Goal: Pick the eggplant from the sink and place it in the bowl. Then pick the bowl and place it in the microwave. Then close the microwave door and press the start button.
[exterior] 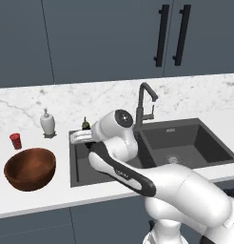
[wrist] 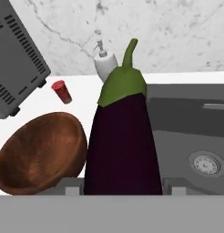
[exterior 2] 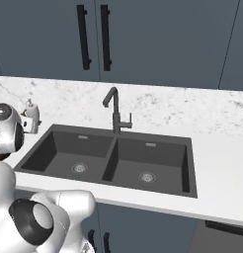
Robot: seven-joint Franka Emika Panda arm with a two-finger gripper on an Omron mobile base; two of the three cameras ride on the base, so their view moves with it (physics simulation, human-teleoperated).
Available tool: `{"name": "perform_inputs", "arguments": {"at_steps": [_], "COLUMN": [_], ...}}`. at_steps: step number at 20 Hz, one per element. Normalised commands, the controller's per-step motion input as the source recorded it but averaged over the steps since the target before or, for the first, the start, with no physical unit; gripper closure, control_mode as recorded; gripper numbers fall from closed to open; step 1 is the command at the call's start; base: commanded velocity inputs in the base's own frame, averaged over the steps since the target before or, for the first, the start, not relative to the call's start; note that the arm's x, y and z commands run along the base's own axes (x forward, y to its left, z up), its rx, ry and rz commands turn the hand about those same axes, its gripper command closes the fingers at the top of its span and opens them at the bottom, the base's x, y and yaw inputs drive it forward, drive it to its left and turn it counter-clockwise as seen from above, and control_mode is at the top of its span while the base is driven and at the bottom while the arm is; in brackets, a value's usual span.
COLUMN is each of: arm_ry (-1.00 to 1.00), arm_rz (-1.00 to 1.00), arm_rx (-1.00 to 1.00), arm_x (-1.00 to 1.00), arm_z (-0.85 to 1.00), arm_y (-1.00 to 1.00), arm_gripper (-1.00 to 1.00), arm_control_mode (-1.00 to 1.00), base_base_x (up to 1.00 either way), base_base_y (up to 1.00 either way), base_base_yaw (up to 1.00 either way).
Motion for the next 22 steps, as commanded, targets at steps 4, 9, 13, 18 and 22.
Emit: {"name": "perform_inputs", "arguments": {"at_steps": [4,9,13,18,22], "arm_ry": [0.10,0.04,0.11,0.06,0.09], "arm_rz": [0.05,0.03,0.00,0.00,-0.01], "arm_rx": [0.06,0.00,-0.03,-0.14,-0.16], "arm_x": [-0.06,-0.05,0.00,0.00,0.10], "arm_z": [0.19,0.03,0.00,0.00,-0.06], "arm_y": [0.67,0.65,0.73,0.60,0.56], "arm_gripper": [1.00,1.00,1.00,1.00,1.00], "arm_control_mode": [-1.00,-1.00,-1.00,-1.00,-1.00], "base_base_x": [0.00,0.00,0.00,0.00,0.00], "base_base_y": [0.00,0.00,0.00,0.00,0.00], "base_base_yaw": [0.00,0.00,0.00,0.00,0.00]}}
